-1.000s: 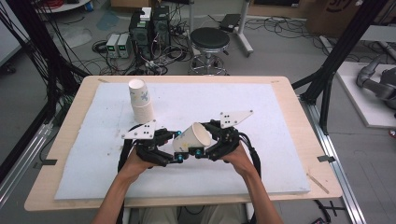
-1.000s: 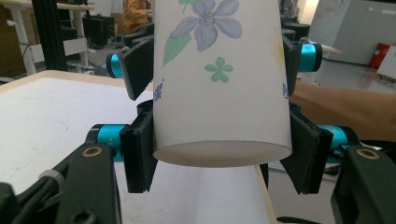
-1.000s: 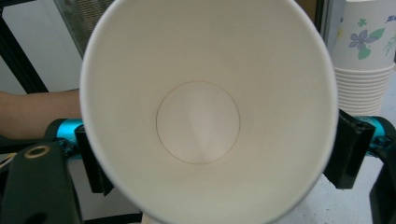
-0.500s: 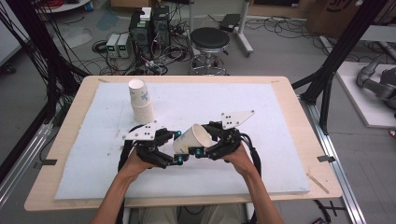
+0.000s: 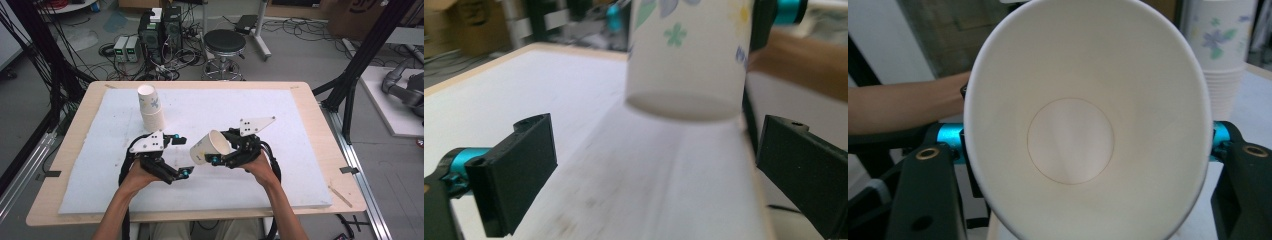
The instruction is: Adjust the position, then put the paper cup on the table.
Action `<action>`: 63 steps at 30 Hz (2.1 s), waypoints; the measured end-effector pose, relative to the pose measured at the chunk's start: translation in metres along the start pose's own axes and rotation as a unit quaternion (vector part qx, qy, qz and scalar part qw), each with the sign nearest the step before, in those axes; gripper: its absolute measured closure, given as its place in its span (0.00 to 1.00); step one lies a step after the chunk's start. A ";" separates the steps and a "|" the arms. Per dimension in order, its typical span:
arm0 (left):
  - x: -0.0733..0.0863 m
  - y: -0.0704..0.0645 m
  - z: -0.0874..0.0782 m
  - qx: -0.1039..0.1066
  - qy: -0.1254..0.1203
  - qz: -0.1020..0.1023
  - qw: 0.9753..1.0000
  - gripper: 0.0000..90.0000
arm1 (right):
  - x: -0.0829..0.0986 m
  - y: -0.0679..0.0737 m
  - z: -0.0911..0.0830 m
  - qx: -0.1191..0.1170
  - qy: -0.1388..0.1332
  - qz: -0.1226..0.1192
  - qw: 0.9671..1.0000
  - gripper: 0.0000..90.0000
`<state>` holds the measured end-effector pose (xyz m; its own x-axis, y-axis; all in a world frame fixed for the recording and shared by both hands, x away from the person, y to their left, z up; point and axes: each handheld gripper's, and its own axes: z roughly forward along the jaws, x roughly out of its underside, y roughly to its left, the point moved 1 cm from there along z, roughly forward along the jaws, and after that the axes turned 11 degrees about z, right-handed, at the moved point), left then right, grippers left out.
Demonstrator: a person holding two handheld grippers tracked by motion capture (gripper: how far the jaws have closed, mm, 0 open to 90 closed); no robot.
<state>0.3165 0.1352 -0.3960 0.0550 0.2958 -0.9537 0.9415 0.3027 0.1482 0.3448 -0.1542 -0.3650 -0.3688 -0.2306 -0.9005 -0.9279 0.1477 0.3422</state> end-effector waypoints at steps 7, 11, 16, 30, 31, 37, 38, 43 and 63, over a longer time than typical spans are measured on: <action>0.030 0.009 -0.036 -0.106 0.047 -0.026 0.993 0.03 | -0.009 -0.008 -0.003 0.087 0.041 0.010 0.995 0.34; 0.047 0.008 -0.049 -0.142 0.061 -0.041 0.987 0.03 | -0.016 -0.015 -0.002 0.139 0.068 0.015 0.988 0.34; 0.063 0.006 -0.057 -0.174 0.067 -0.053 0.981 0.03 | -0.023 -0.023 0.007 0.205 0.121 0.007 0.971 0.34; 0.080 0.006 -0.066 -0.209 0.050 -0.071 0.974 0.03 | -0.028 -0.039 0.016 0.266 0.174 0.023 0.948 0.34; 0.080 0.007 -0.067 -0.209 0.047 -0.070 0.974 0.03 | -0.028 -0.040 0.016 0.266 0.174 0.020 0.948 0.34; 0.081 0.007 -0.067 -0.207 0.048 -0.072 0.974 0.03 | -0.029 -0.040 0.017 0.270 0.177 0.022 0.946 0.34; 0.081 0.007 -0.066 -0.207 0.048 -0.072 0.974 0.03 | -0.030 -0.040 0.017 0.270 0.177 0.021 0.946 0.34; 0.081 0.007 -0.066 -0.210 0.049 -0.073 0.974 0.03 | -0.033 -0.041 0.018 0.271 0.178 0.019 0.946 0.34; 0.082 0.008 -0.066 -0.212 0.050 -0.078 0.973 0.03 | -0.025 -0.067 0.040 0.296 0.212 0.048 0.930 0.34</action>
<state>0.3060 0.2218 -0.4555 -0.1300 0.2961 -0.9463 0.7128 0.6913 0.1184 0.4177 -0.1200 -0.3762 -0.5535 -0.5289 -0.6433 -0.7430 0.6626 0.0944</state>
